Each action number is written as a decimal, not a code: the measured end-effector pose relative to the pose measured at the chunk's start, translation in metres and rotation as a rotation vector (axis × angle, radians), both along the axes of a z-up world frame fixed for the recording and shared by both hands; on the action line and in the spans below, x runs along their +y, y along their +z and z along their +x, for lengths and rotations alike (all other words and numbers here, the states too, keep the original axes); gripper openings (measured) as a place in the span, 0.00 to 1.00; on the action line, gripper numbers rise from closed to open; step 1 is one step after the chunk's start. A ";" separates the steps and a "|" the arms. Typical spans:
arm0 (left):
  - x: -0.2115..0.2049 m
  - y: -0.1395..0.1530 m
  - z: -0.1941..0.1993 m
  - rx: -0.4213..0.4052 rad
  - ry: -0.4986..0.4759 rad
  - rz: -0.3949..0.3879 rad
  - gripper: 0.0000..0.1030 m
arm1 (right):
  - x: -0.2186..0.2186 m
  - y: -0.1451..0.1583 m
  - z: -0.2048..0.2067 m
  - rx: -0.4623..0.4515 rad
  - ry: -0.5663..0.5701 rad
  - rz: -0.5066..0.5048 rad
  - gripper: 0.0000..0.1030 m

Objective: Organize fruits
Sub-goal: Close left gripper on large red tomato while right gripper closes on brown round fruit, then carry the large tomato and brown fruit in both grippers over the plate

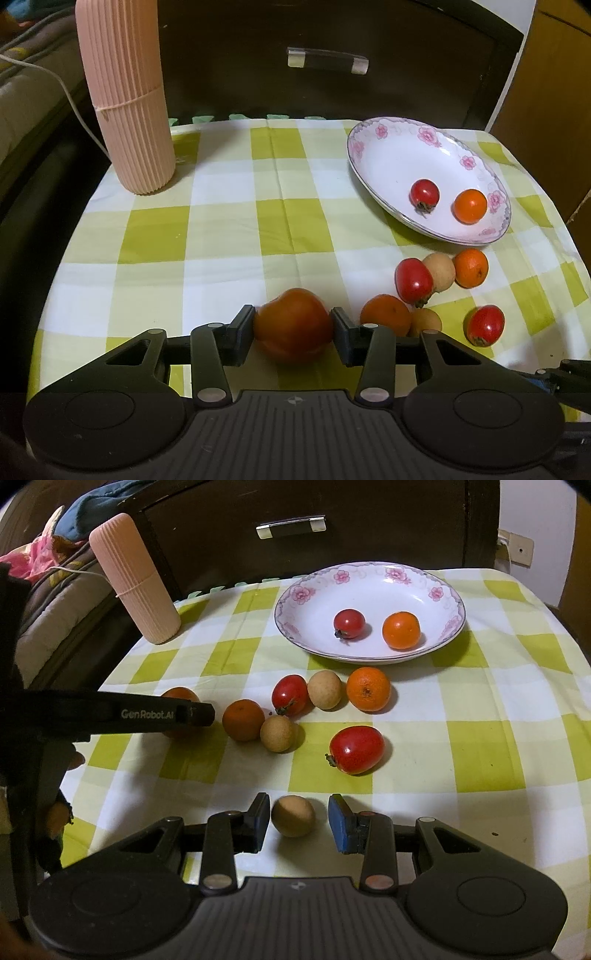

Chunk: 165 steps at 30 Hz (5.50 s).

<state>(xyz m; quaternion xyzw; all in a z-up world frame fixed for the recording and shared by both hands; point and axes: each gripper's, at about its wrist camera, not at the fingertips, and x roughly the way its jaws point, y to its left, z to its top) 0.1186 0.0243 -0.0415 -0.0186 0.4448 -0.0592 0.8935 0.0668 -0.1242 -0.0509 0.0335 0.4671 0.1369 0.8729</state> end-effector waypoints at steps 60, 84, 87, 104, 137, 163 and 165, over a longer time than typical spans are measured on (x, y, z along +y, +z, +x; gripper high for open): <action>-0.038 -0.004 -0.057 0.030 -0.191 0.056 0.51 | -0.005 0.003 -0.035 0.021 0.043 -0.097 0.25; -0.043 0.012 -0.056 0.001 -0.189 0.025 0.50 | -0.018 0.018 -0.028 -0.026 -0.028 -0.055 0.24; -0.046 0.016 -0.054 -0.010 -0.191 0.020 0.50 | -0.021 0.022 -0.025 -0.036 -0.042 -0.048 0.24; -0.057 0.029 -0.040 -0.040 -0.185 0.000 0.49 | -0.032 0.035 -0.011 -0.075 -0.097 -0.011 0.24; -0.079 0.046 0.030 -0.111 -0.193 0.002 0.49 | -0.057 0.050 0.060 -0.147 -0.175 0.032 0.25; -0.081 0.025 0.068 -0.085 -0.176 -0.017 0.49 | -0.067 0.030 0.105 -0.135 -0.175 0.053 0.25; -0.080 0.024 0.070 -0.080 -0.174 -0.027 0.49 | -0.067 0.030 0.106 -0.141 -0.173 0.051 0.25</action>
